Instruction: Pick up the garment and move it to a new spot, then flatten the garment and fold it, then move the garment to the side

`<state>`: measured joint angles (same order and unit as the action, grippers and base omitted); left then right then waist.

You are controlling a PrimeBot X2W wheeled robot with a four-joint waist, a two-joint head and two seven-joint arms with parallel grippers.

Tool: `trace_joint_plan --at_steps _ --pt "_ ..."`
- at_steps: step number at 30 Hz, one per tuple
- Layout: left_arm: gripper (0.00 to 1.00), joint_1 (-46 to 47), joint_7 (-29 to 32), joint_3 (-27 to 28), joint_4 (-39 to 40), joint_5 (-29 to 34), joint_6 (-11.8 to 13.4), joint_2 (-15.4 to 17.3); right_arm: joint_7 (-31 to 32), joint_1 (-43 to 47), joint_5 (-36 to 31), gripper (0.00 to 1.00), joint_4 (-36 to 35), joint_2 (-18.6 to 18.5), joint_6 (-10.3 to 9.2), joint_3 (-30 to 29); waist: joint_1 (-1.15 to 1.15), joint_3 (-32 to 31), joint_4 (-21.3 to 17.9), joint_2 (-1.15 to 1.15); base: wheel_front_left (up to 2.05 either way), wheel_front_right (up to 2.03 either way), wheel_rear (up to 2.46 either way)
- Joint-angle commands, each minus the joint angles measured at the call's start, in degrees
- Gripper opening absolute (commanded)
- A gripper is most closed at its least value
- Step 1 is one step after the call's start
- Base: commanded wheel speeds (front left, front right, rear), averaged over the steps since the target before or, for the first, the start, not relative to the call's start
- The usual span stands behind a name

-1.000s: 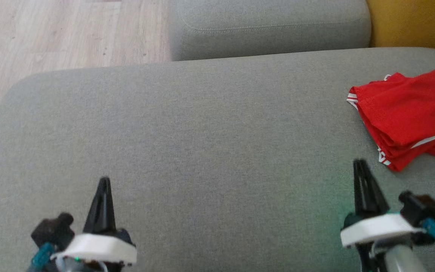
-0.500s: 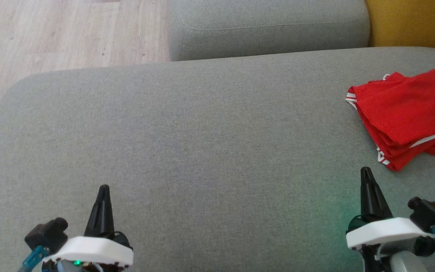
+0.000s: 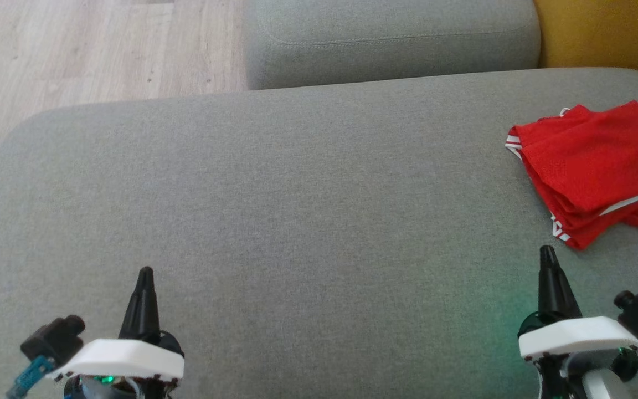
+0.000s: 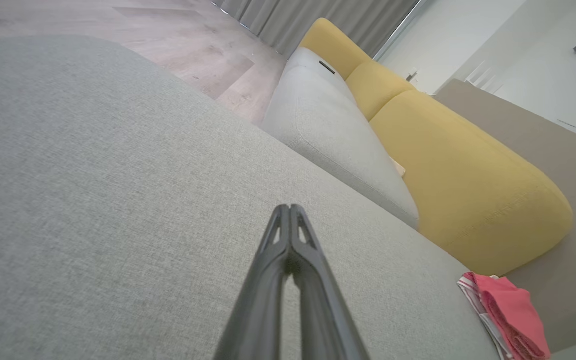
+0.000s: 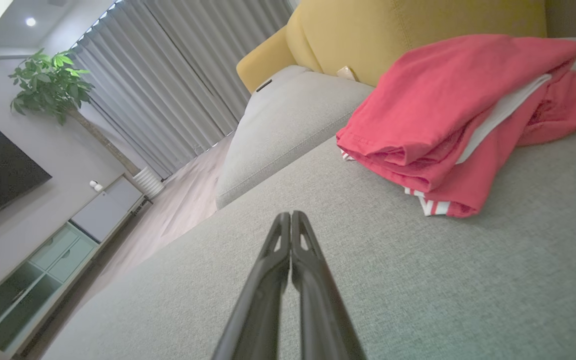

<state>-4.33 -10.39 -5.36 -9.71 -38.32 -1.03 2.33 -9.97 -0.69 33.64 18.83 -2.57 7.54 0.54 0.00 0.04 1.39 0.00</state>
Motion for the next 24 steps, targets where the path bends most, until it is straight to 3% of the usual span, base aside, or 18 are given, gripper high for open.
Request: trace_joint_plan --at_steps 1,24 --pt "0.00 2.89 0.31 1.01 1.43 -1.47 -0.44 0.71 0.60 -3.15 1.60 0.00 -2.22 -0.36 -0.01 -0.24 0.00 0.00 -0.02 0.00 0.00 0.00 0.00" --pt "0.00 4.69 3.94 3.14 0.09 -14.74 -1.92 1.05 4.35 -3.70 15.68 0.00 -2.87 -0.47 -0.02 -1.74 0.00 0.04 -0.35 0.00 0.00 0.00 0.00"
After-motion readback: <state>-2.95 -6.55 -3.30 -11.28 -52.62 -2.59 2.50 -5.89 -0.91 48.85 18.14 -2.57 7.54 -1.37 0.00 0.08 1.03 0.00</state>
